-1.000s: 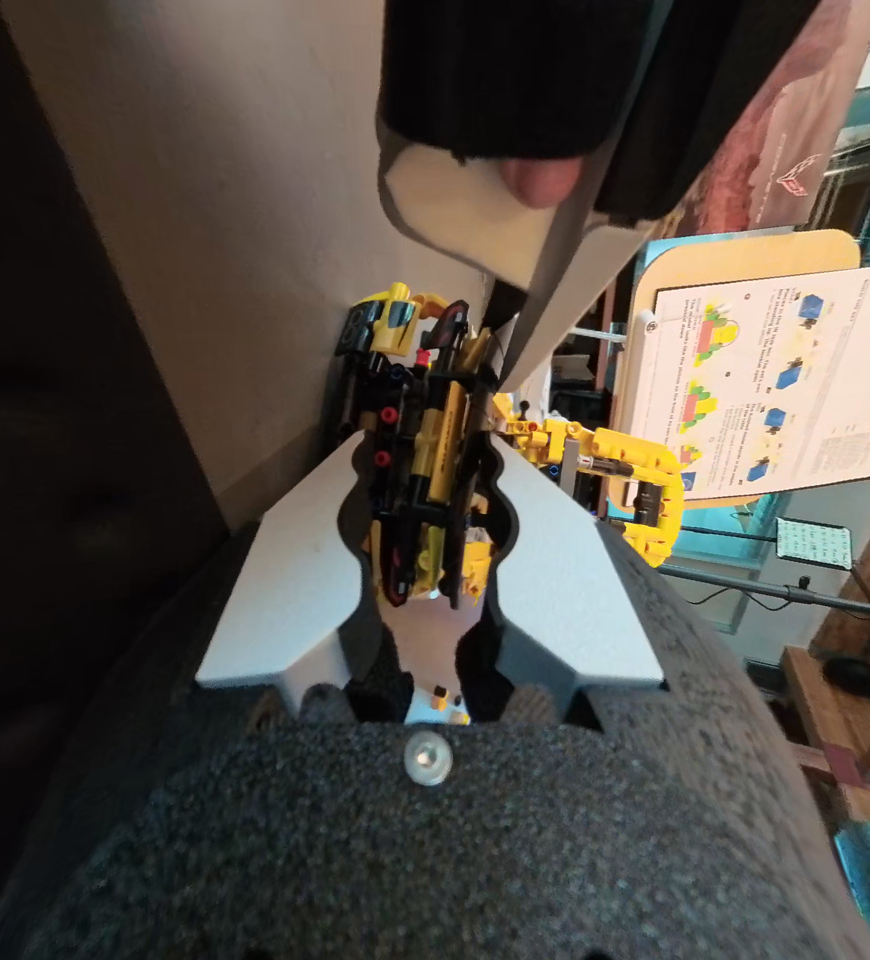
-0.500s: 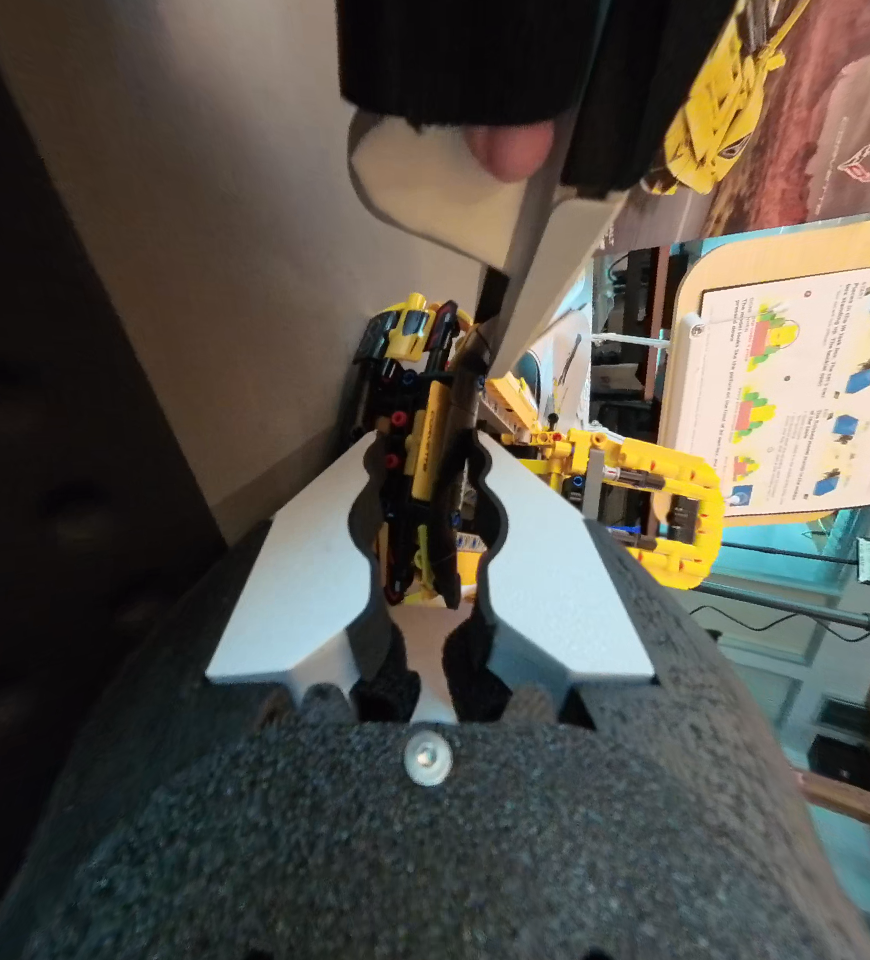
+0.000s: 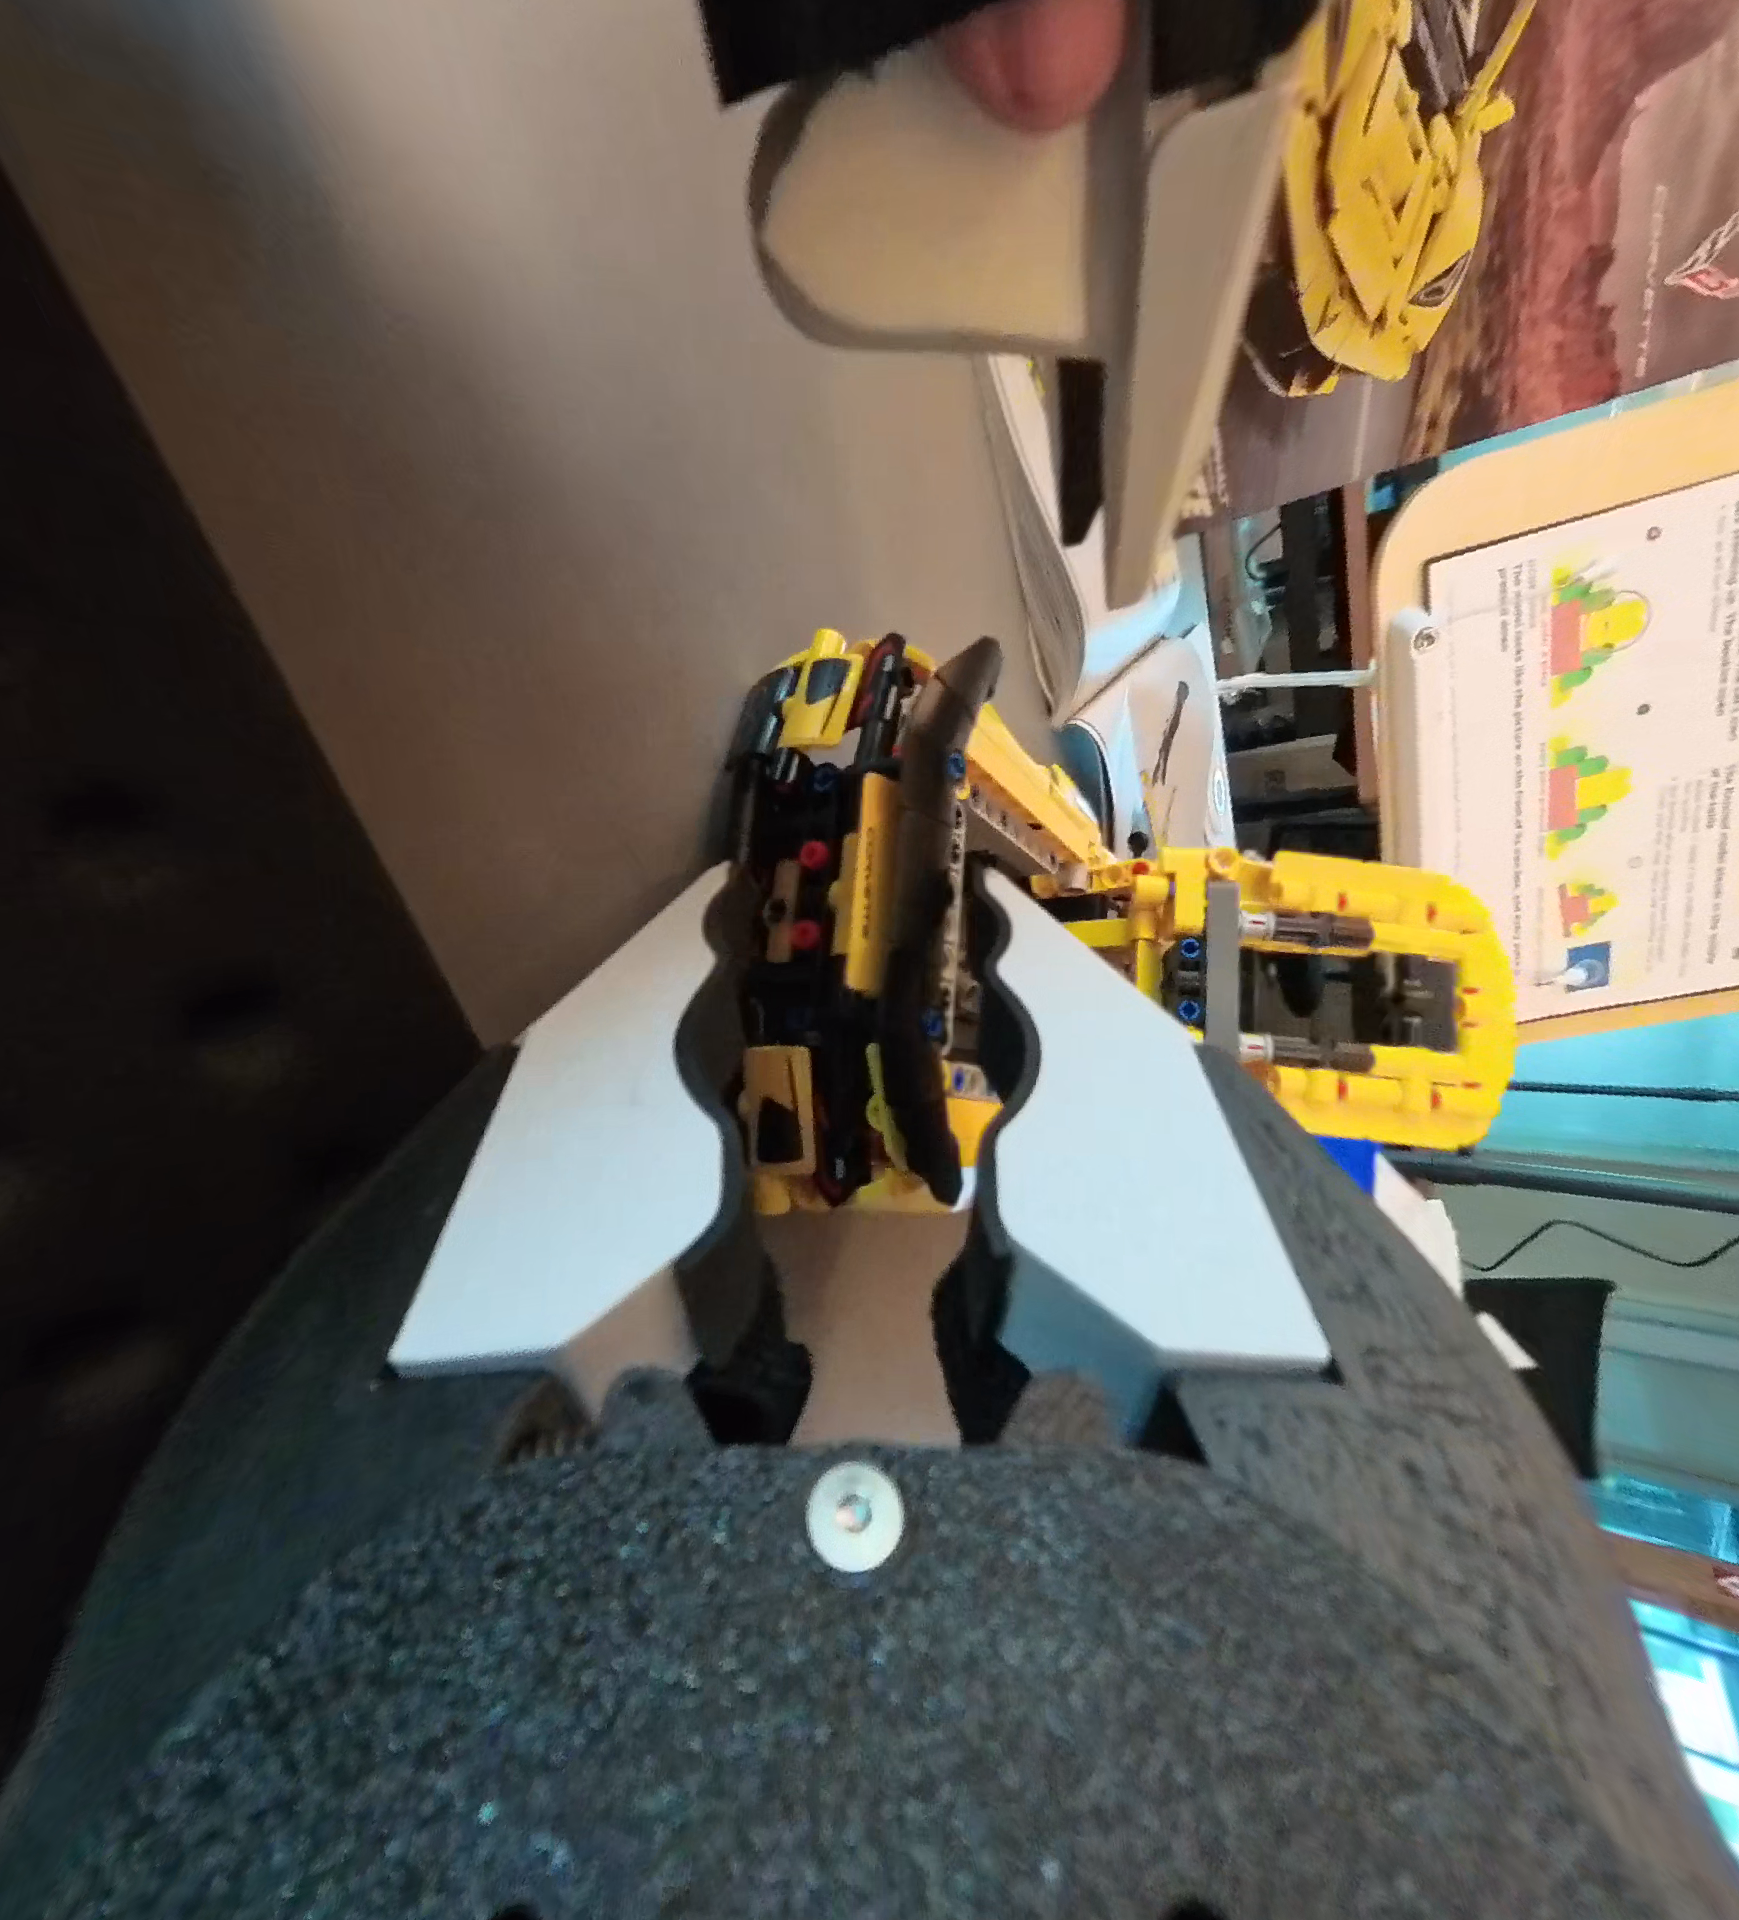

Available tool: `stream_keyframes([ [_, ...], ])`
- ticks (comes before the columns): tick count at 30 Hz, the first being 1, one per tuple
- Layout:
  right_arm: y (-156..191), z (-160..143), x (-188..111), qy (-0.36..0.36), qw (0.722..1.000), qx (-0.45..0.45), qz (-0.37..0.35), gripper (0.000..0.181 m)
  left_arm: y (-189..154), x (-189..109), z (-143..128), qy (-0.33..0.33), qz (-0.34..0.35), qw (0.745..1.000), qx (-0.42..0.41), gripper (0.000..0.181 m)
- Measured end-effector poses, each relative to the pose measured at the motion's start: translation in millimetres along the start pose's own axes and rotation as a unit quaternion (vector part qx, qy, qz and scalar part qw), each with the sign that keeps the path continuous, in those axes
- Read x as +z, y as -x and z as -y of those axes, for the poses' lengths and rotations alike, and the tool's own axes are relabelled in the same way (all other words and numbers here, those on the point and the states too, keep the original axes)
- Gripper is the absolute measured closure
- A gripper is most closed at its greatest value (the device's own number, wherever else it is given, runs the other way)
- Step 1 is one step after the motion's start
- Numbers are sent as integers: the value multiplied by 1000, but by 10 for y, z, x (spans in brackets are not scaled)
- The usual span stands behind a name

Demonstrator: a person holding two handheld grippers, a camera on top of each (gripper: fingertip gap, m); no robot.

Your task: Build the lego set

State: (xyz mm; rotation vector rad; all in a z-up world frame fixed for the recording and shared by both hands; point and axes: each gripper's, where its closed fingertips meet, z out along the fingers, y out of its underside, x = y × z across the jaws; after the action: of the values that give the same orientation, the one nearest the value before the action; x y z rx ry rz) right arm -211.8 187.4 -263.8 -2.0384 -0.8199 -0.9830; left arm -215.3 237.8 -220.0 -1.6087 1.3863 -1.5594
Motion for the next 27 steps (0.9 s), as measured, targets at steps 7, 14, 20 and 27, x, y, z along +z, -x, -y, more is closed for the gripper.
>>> stream_keyframes([
  [7, -44, 0, 56, 4, 998, -51, -39, 152, -31, 130, -226, 66, -4, 998, 11, 158],
  [14, -34, 59, -5, -35, 996, 79, 37, 148, -42, 175, -283, 82, -4, 997, 15, 157],
  [20, -877, -11, -245, -146, 924, 323, 146, 123, -20, 151, -277, 78, 0, 997, 12, 157],
  [27, -1319, -521, 256, -175, 860, 428, 215, 104, 20, 121, -265, 72, 5, 997, 3, 157],
])
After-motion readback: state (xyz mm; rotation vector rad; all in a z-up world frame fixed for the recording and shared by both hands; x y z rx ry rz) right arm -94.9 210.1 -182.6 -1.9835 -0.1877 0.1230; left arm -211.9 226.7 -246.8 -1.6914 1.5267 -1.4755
